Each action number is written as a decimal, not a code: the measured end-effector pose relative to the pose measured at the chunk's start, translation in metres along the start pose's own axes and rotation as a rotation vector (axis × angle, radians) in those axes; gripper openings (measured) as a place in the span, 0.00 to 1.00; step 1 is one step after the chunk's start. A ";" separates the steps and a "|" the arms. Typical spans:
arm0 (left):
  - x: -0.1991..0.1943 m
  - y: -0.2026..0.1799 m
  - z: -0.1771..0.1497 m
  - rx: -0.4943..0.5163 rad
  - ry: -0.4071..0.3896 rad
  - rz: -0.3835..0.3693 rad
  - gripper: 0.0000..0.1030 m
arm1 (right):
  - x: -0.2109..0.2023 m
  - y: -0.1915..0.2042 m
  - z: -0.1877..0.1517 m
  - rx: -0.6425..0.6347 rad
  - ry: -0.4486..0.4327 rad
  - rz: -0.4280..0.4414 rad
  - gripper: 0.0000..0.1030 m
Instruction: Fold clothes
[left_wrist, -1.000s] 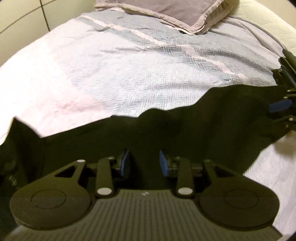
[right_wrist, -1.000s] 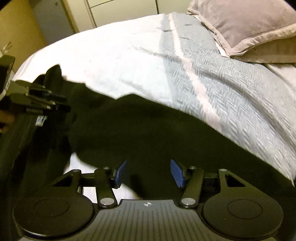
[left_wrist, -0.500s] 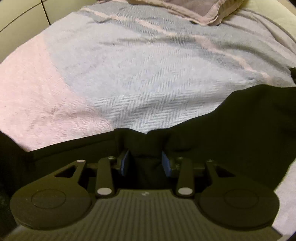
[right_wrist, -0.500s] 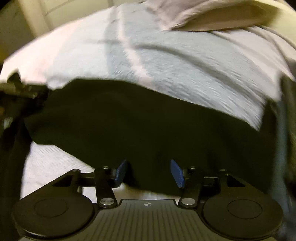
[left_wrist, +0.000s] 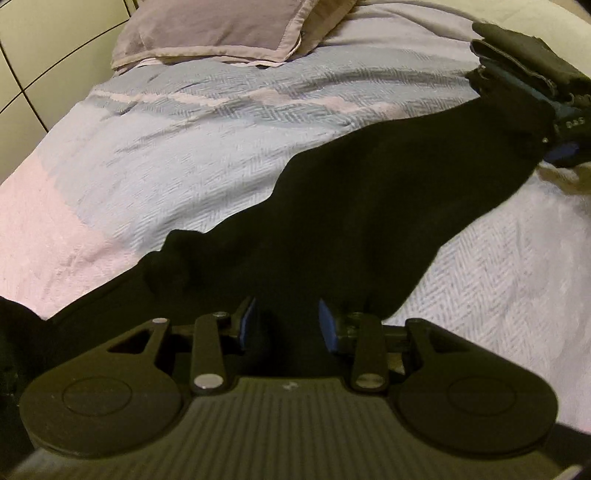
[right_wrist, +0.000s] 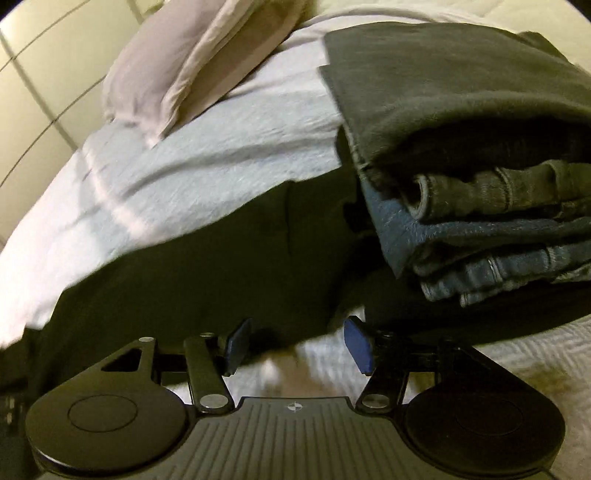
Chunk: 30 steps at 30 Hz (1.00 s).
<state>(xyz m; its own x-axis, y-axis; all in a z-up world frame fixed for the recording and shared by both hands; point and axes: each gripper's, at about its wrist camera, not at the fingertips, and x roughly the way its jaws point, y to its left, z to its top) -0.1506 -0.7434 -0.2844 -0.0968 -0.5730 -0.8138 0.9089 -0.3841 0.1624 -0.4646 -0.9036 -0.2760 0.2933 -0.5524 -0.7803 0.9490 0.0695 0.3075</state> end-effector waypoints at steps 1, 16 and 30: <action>-0.001 0.000 0.001 -0.005 -0.007 -0.002 0.30 | 0.004 0.000 0.001 0.009 -0.014 0.000 0.58; 0.013 -0.033 0.012 0.085 0.012 -0.062 0.31 | -0.083 0.036 0.036 -0.209 -0.285 -0.019 0.04; -0.075 -0.013 -0.036 -0.088 0.039 0.064 0.33 | -0.076 0.024 0.006 -0.373 -0.159 -0.142 0.33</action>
<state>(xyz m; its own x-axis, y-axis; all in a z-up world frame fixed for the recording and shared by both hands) -0.1409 -0.6696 -0.2458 -0.0227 -0.5651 -0.8247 0.9449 -0.2815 0.1669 -0.4653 -0.8643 -0.2061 0.1627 -0.6974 -0.6980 0.9641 0.2629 -0.0379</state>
